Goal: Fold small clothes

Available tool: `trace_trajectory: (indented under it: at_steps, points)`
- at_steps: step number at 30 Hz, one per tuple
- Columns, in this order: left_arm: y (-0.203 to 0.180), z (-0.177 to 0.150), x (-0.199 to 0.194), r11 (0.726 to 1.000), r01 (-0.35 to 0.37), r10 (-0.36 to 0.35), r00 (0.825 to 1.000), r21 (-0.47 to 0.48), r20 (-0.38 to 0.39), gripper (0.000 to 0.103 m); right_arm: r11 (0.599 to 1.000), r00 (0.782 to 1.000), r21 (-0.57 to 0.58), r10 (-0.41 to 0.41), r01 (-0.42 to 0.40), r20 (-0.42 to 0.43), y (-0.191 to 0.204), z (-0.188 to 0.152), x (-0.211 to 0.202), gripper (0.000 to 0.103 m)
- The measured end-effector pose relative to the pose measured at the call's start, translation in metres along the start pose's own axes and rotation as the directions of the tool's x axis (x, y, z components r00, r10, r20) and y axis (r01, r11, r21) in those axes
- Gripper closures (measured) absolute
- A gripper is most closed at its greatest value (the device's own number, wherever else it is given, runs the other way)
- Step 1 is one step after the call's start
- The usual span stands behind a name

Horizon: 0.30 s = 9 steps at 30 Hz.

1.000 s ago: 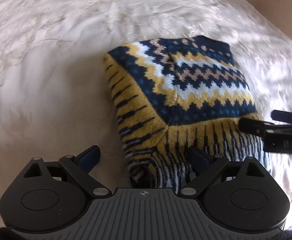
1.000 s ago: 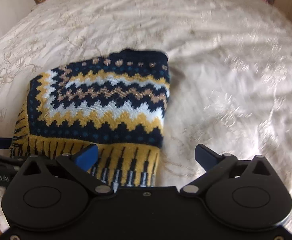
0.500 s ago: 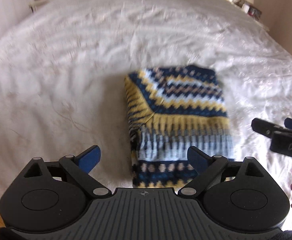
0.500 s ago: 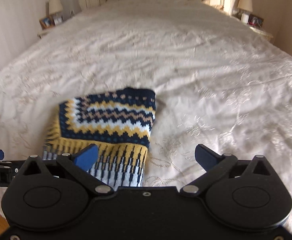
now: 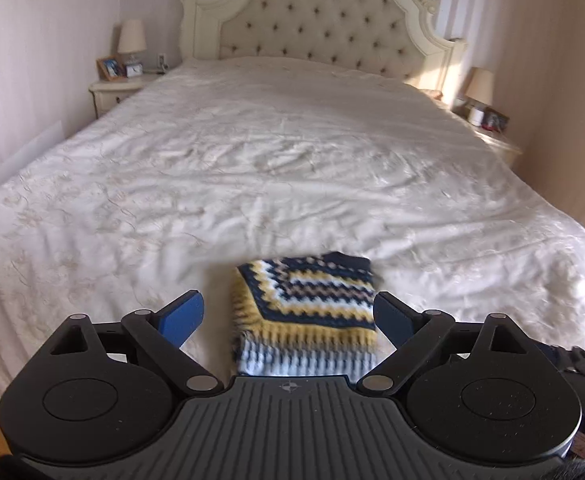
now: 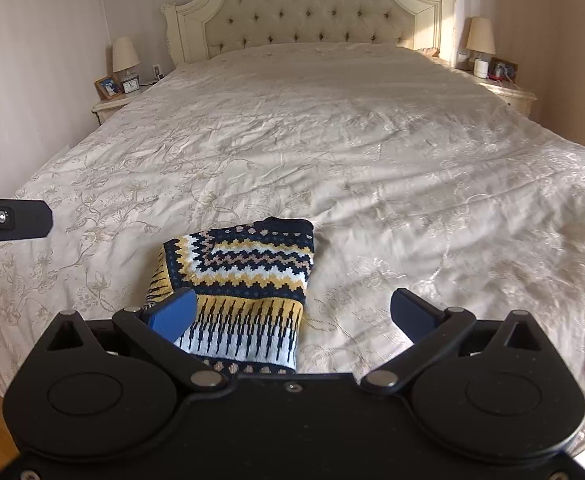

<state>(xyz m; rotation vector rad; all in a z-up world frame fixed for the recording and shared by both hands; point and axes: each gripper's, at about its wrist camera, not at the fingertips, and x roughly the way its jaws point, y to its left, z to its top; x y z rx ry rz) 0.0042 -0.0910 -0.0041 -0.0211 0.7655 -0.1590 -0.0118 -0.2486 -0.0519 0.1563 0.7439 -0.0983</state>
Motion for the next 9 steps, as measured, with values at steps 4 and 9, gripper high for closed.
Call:
trace_trajectory:
  at_steps: [4, 9]
  points:
    - [-0.008, -0.014, -0.008, 1.000, -0.004, 0.004, 1.000, 0.019, 0.001, 0.011, 1.000, 1.000, -0.007, -0.009, 0.009, 0.006, 0.000, -0.004, -0.012, 0.000]
    - [-0.009, -0.026, -0.013, 0.999, -0.024, 0.024, 0.999, 0.026, -0.024, 0.011, 0.999, 0.999, 0.009, -0.034, 0.034, -0.012, -0.003, -0.010, -0.021, 0.000]
